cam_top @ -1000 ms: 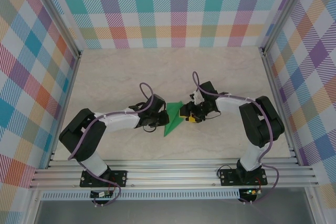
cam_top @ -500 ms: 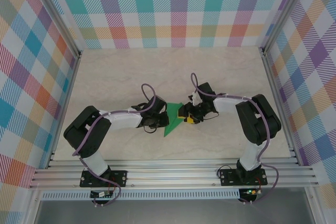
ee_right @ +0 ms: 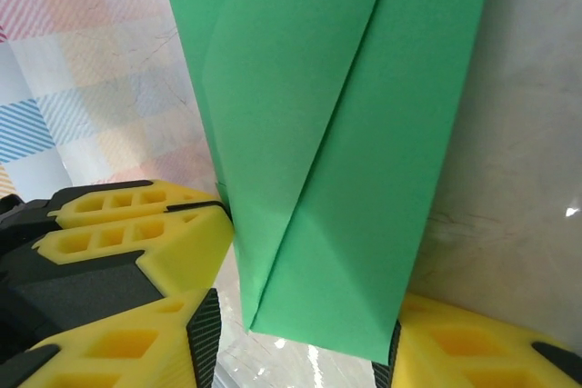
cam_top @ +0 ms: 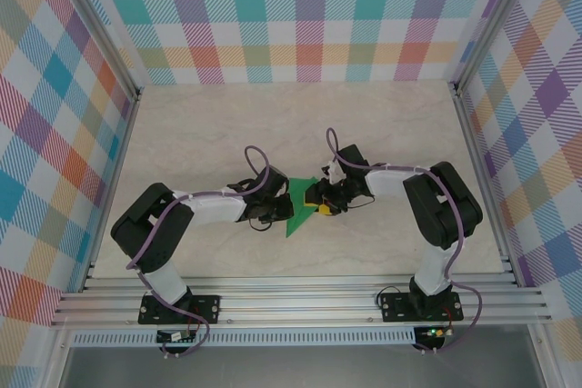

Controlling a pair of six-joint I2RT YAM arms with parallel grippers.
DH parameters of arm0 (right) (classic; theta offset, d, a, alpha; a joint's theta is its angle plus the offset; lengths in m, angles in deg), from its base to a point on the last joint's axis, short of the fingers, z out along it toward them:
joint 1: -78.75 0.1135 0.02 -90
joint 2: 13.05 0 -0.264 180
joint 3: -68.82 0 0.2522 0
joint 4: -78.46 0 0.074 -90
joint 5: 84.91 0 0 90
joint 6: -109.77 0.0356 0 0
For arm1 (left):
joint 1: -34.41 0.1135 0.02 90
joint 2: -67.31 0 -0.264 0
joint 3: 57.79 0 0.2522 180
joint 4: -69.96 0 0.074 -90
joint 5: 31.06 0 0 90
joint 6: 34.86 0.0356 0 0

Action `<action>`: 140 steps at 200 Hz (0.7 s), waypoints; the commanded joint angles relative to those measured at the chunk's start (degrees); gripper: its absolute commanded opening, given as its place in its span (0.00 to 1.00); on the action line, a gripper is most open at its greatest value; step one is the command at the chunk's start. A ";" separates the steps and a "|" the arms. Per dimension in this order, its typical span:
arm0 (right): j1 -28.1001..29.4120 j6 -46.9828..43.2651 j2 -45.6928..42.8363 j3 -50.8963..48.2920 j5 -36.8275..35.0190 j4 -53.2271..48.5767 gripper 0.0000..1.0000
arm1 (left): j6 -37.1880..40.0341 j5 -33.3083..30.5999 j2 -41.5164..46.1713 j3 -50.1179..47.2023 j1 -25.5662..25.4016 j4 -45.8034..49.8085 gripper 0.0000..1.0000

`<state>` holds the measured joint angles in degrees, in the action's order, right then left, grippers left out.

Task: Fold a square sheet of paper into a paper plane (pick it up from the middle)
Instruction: Turn over the paper at the center of the table.

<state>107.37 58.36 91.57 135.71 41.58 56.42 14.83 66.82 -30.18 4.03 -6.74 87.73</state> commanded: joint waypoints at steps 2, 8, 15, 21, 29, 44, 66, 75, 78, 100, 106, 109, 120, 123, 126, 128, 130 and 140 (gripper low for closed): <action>0.36 0.86 1.06 1.19 1.65 1.79 0.48 | -1.80 2.01 -0.87 -1.34 0.55 -1.19 0.12; 0.38 0.96 1.16 1.34 1.74 1.87 0.48 | -2.17 2.29 -0.79 -1.53 0.55 -1.56 0.12; 0.36 1.17 1.29 1.46 1.57 2.03 0.48 | -2.72 2.52 -0.64 -1.84 0.54 -2.05 0.12; 0.38 1.37 1.33 1.37 1.41 2.33 0.48 | -3.23 2.73 -0.46 -2.14 0.54 -2.64 0.12; 0.38 1.63 1.30 1.28 1.15 2.69 0.49 | -3.72 3.14 -0.25 -2.50 0.54 -3.36 0.12; 0.36 1.97 1.74 1.37 1.09 3.24 0.48 | -4.88 3.56 0.32 -3.43 0.54 -4.70 0.12; 0.40 2.46 2.36 1.46 1.14 4.35 0.47 | -6.74 4.14 0.96 -4.64 0.58 -6.47 0.12; 0.38 2.54 2.50 1.37 1.40 4.93 0.46 | -7.47 4.16 1.13 -5.07 0.62 -7.18 0.12; 0.38 2.54 2.52 1.30 1.51 5.14 0.45 | -7.64 4.21 1.08 -5.22 0.59 -7.37 0.12; 0.39 2.72 3.10 1.46 1.99 6.02 0.42 | -9.01 4.36 0.94 -6.04 0.58 -8.70 0.12; 0.32 2.64 3.20 1.46 2.10 6.10 0.40 | -9.22 4.47 0.78 -6.18 0.54 -8.95 0.12; 0.41 2.59 3.22 1.50 2.14 6.14 0.38 | -9.37 4.55 0.77 -6.36 0.54 -9.08 0.12; 0.42 2.46 3.40 1.48 2.51 6.58 0.35 | -9.84 4.78 0.49 -6.55 0.55 -9.77 0.12; 0.45 2.46 3.42 1.48 2.53 6.61 0.35 | -9.99 4.78 0.46 -6.69 0.54 -9.93 0.12; 0.46 2.46 3.40 1.46 2.49 6.68 0.35 | -10.08 4.78 0.46 -6.79 0.54 -10.05 0.12; 0.47 2.46 3.47 1.46 2.52 6.69 0.35 | -10.10 4.73 0.44 -6.84 0.54 -10.13 0.12; 0.47 2.50 3.50 1.46 2.53 6.69 0.35 | -10.19 4.70 0.46 -6.83 0.54 -10.22 0.12; 0.51 2.37 3.49 1.46 2.62 6.95 0.36 | -10.48 4.70 0.40 -7.11 0.57 -10.68 0.12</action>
<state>107.37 61.01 94.19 136.23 42.70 61.36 6.24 70.12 -29.70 -1.30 -6.65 77.07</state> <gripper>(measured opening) 0.354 0.119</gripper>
